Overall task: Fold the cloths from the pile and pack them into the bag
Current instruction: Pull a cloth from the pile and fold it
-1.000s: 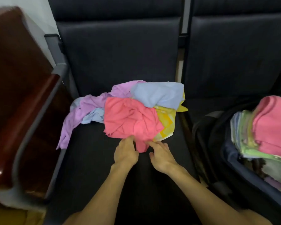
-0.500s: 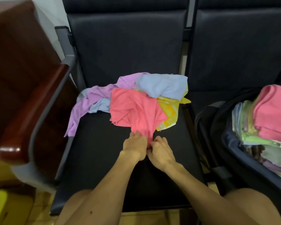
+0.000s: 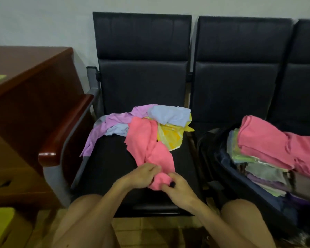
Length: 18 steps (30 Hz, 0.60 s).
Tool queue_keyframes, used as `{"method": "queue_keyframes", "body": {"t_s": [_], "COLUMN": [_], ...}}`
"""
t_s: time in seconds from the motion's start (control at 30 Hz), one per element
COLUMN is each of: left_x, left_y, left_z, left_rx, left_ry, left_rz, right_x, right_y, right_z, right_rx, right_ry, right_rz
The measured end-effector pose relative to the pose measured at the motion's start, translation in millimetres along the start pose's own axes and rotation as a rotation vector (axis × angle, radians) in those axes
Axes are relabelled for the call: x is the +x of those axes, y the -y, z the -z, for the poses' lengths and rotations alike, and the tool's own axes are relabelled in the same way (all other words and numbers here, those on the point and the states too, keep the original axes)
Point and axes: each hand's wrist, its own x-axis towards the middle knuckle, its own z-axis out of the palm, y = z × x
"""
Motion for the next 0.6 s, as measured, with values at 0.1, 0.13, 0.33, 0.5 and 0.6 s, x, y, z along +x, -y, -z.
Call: {"method": "queue_keyframes", "body": {"t_s": [0.1,0.13,0.33,0.5,0.6], "left_x": [-22.6,-32.2,-70.6,-105.4,-128.2], "left_y": [-21.6,-31.7,-108.2,-172.1,-205.0], "left_z": [-12.3,-13.1,14.1,50.7,68.7], "left_rx": [-0.147,-0.209,-0.545,-0.48,-0.398], "left_ry": [-0.124,-0.166,-0.316,-0.358,-0.385], "left_rz": [-0.038,-0.042,-0.133,-0.355,-0.454], "right_x": [-20.1,-26.6,-42.2,-65.0,-86.1], "right_y": [7.4,15.8,95.6,180.8,228.2], "right_z": [17.5,25.7,78.1,129.4,154.3], "right_rx": [-0.036,-0.015,0.084,-0.021,-0.212], "right_ry": [-0.087,-0.098,-0.172,-0.224,-0.249], "right_rz": [0.05,0.067,0.278,0.408,0.509]}}
